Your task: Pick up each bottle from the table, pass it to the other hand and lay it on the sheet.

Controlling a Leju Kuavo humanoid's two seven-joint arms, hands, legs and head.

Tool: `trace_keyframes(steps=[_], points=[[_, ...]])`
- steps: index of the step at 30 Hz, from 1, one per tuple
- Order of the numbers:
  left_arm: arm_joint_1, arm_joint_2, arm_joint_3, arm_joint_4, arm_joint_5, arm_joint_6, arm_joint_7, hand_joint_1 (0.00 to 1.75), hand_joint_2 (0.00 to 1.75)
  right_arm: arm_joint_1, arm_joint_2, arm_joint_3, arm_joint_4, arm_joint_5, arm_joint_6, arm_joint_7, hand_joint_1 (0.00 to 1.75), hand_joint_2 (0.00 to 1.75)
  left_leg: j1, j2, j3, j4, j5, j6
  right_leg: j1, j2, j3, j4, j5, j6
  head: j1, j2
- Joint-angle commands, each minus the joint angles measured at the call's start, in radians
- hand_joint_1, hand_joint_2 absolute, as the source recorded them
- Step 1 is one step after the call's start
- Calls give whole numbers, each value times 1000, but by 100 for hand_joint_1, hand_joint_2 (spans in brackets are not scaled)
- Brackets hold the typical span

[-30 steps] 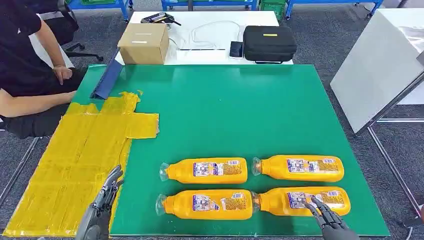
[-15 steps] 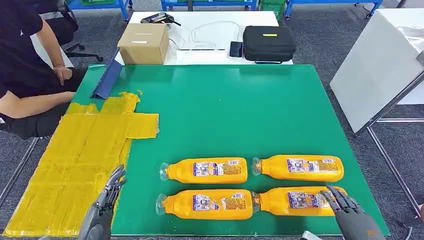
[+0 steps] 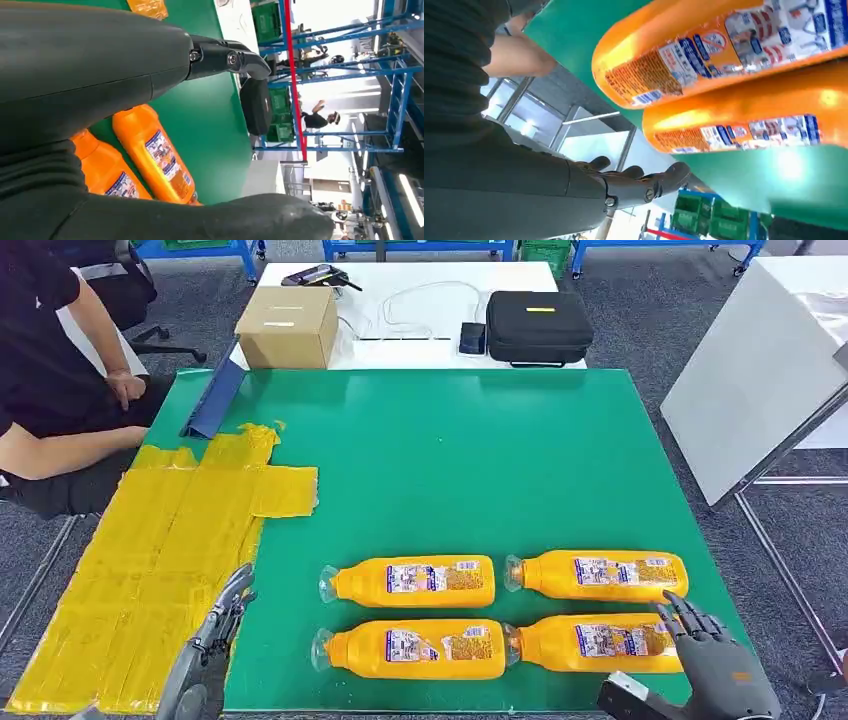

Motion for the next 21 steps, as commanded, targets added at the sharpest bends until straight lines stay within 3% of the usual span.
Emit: trace_keyframes(steps=[1, 21], points=[[-39, 44, -34, 68, 11, 9, 2, 0, 0, -31, -66, 6, 123, -28, 49, 3, 0, 175, 1, -1, 0, -1, 1, -1, 0, 0, 0, -1, 1, -1, 0, 0], [-76, 61, -53, 82, 30, 18, 12, 0, 0, -77, -95, 93, 267, -9, 29, 41, 0, 175, 1, 0, 0, -1, 1, -2, 1, 0, 0, -2, 2, -1, 0, 0]])
